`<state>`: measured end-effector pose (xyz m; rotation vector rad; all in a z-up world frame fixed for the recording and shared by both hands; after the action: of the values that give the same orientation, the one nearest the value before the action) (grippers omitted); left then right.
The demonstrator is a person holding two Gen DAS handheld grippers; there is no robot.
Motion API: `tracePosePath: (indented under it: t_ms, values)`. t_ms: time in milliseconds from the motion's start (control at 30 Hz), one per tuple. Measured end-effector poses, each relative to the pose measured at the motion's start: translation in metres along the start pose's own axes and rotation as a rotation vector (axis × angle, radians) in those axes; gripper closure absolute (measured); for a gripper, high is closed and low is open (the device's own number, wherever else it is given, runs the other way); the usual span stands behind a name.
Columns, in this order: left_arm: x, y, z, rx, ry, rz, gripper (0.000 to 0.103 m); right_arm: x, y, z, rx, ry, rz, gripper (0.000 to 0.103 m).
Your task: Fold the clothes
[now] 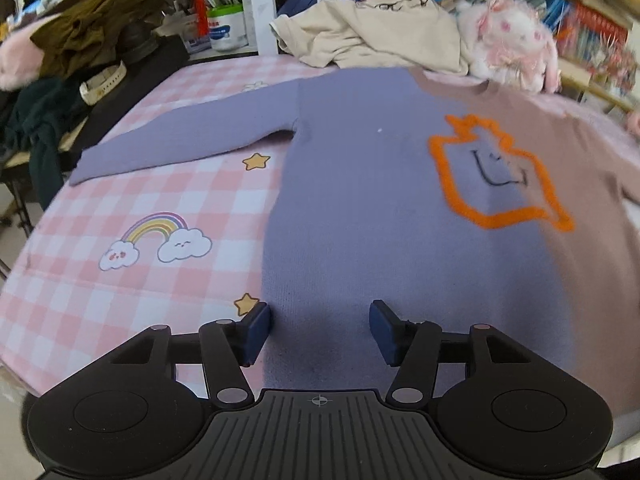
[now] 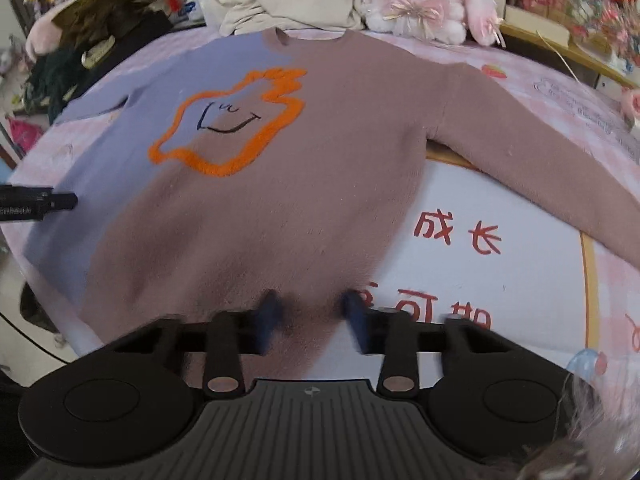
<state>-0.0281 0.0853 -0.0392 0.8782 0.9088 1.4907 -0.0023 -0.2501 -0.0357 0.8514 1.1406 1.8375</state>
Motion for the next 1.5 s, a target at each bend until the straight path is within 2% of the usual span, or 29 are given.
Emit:
tracePosePath:
  t_ms: [33,167,233,333,533,833,967,1000,1033,1100,1133,1167,1200,1300,1500]
  values:
    - [0.002,0.0,0.0,-0.003,0.015,-0.002,0.056,0.0,0.0,0.0,-0.005,0.012,-0.002,0.091]
    - [0.008,0.0,0.0,-0.009,0.057,-0.022,0.079,-0.017,-0.001,0.0,-0.044,-0.026,-0.032,0.093]
    - [0.005,0.0,0.002,-0.01,0.047,-0.038,0.082,-0.029,0.0,0.001,-0.061,-0.064,-0.064,0.093]
    - [-0.007,-0.003,0.006,-0.019,-0.001,-0.022,0.083,-0.035,0.0,0.003,-0.06,-0.075,-0.08,0.093]
    - [-0.002,-0.004,0.006,-0.021,0.013,-0.046,0.087,-0.025,0.0,-0.003,-0.075,-0.063,-0.127,0.093]
    - [0.0,-0.004,0.004,-0.017,0.001,-0.053,0.086,-0.013,-0.001,-0.005,-0.081,-0.048,-0.158,0.09]
    - [0.001,-0.001,0.005,-0.008,0.007,-0.054,0.079,-0.013,-0.001,-0.005,-0.088,-0.071,-0.162,0.088]
    - [0.001,0.002,0.006,-0.009,0.009,-0.053,0.078,-0.013,0.002,-0.005,-0.103,-0.084,-0.164,0.079]
    - [0.0,0.006,0.007,-0.021,0.014,-0.048,0.072,-0.013,0.004,-0.006,-0.117,-0.097,-0.165,0.063]
    - [-0.001,0.015,0.009,-0.061,0.029,-0.036,0.051,-0.013,0.01,-0.007,-0.147,-0.121,-0.167,0.047]
    - [-0.002,0.02,0.011,-0.083,0.037,-0.03,0.036,-0.011,0.015,-0.007,-0.17,-0.126,-0.162,0.042]
    - [-0.002,0.024,0.012,-0.106,0.04,-0.035,0.031,-0.01,0.019,-0.007,-0.187,-0.129,-0.157,0.038]
    - [-0.003,0.029,0.014,-0.131,0.041,-0.044,0.031,-0.008,0.023,-0.007,-0.202,-0.135,-0.158,0.031]
    - [-0.006,0.035,0.019,-0.161,0.014,-0.057,0.027,-0.002,0.03,-0.008,-0.237,-0.148,-0.166,0.022]
    - [-0.006,0.029,0.021,-0.147,-0.041,-0.054,0.026,0.013,0.032,-0.01,-0.245,-0.169,-0.212,0.015]
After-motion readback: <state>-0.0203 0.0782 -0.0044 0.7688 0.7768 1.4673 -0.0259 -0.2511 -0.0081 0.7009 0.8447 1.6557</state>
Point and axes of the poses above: each gripper's, at about its wrist camera, not at the fingertips, and y roughly against the way its jaws point, x to its left, z to its top, the point moved 2 cm from there along -y, roughly the way its jaws point, and after that the axes turned 12 degrees about x, right-handed, at the moved point
